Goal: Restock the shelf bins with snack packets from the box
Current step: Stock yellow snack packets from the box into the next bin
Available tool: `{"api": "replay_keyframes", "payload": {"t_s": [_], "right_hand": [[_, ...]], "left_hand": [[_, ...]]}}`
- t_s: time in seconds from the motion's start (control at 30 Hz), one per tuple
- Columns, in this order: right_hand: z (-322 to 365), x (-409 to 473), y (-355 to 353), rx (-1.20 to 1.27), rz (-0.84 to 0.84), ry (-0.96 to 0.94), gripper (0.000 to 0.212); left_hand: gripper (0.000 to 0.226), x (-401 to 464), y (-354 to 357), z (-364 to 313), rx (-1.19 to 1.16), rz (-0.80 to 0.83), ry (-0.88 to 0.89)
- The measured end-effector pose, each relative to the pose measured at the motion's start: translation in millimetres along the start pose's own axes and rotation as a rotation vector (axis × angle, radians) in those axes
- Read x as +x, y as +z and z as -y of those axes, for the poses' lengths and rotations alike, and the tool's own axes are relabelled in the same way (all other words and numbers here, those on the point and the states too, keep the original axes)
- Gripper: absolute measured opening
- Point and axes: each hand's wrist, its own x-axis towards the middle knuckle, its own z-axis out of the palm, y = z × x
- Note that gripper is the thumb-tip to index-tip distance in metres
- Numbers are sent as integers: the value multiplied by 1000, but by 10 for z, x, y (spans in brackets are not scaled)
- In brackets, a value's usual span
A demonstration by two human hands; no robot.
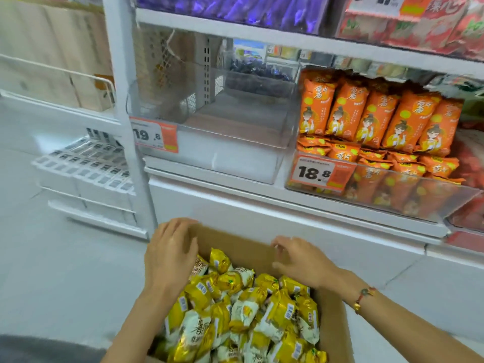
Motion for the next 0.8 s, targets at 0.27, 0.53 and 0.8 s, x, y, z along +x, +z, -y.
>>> {"api": "replay_keyframes", "payload": {"t_s": [0.27,0.53,0.8], "right_hand": [[329,432,1241,-54,165,60,56],[292,679,1805,-83,154,131,63],[128,877,1465,-51,341,-3,54]], "left_hand": [[57,-320,387,838,112,370,-452],[41,-319,478,846,43,370,-604],[41,-345,475,934,-50,430,-665]]}}
